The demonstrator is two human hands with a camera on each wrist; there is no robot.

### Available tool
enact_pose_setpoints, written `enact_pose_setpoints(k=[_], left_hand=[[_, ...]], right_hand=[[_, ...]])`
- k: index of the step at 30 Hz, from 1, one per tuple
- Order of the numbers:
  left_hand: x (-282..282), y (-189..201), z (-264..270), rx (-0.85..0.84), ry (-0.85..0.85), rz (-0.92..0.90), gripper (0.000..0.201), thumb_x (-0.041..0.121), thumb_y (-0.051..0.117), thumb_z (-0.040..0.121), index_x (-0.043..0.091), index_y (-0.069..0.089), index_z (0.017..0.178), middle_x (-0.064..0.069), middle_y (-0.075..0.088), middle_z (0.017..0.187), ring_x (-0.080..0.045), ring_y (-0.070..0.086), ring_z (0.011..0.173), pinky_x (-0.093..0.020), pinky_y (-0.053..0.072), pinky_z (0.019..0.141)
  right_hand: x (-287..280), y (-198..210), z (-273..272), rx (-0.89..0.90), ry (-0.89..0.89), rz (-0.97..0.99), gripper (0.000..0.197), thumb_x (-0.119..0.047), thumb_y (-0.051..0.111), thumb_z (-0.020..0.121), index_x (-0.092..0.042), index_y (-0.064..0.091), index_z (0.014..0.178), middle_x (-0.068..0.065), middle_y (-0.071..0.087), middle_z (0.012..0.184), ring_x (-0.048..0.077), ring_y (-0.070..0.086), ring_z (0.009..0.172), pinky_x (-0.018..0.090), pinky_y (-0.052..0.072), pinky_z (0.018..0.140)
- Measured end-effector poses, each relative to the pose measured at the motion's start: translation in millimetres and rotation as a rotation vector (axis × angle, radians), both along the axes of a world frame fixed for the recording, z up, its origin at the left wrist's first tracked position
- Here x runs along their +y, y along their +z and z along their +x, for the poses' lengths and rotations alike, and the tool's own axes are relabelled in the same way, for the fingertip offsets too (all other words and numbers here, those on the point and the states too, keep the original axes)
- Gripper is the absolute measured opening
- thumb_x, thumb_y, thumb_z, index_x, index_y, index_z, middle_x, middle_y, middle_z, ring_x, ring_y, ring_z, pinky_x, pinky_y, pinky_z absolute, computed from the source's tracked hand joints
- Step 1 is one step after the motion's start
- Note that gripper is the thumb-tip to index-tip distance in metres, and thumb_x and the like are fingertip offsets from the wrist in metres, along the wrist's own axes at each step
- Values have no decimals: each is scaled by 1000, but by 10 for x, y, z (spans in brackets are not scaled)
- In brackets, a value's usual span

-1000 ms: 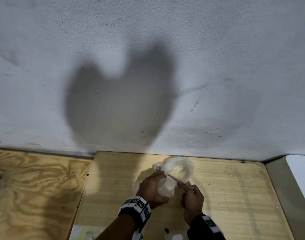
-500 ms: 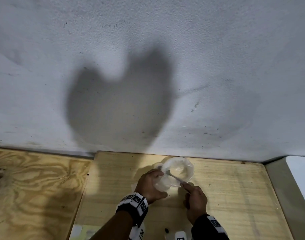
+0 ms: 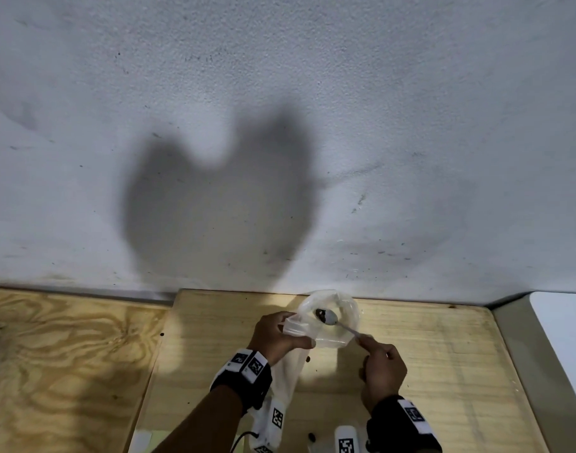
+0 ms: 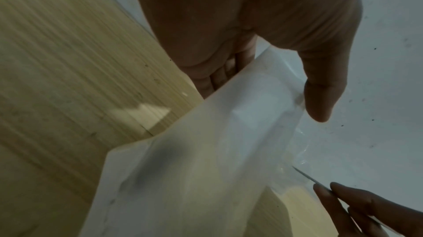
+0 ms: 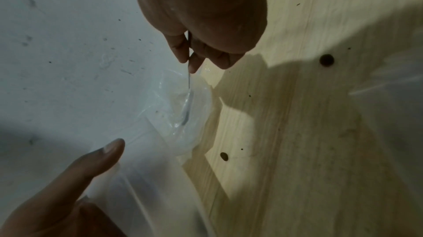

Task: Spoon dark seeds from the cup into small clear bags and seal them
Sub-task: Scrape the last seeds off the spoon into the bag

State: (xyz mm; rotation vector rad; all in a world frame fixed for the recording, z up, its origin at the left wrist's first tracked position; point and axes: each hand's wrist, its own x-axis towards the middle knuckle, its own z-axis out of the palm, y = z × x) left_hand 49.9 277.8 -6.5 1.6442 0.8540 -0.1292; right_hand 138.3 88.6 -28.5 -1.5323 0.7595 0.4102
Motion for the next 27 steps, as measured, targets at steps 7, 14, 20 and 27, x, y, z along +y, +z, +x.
enact_pose_setpoints(k=[7,14,20,27], left_hand=[[-40,26,-27,-4,-10,-60,58,36,92,43,27,72,97,9,74,96,-4,69,89,-19,54,77],[-143,13,-124,31,-171,37,78,43,90,36,23,72,109,13,72,100,0,66,91,-20,56,77],[-135,35,-224,73,-293,90,73,37,89,41,22,71,111,12,70,102,0,65,91,-19,56,71],[-75,20,-251,116,-368,114,70,33,92,46,20,71,112,9,70,104,-4,65,93,-19,55,74]], right_hand=[[31,-32,-21,14,-35,-90,30,-33,84,54,-13,66,70,16,60,70,28,51,58,37,46,53],[74,-35,-80,45,-121,-113,27,-34,80,63,-18,60,72,15,66,82,31,55,69,45,51,68],[72,-79,-24,136,-123,-46,28,-26,81,70,-10,61,82,14,60,72,29,50,56,36,44,56],[30,-157,-16,99,20,92,41,-19,69,88,2,59,122,19,68,107,32,69,90,45,58,82]])
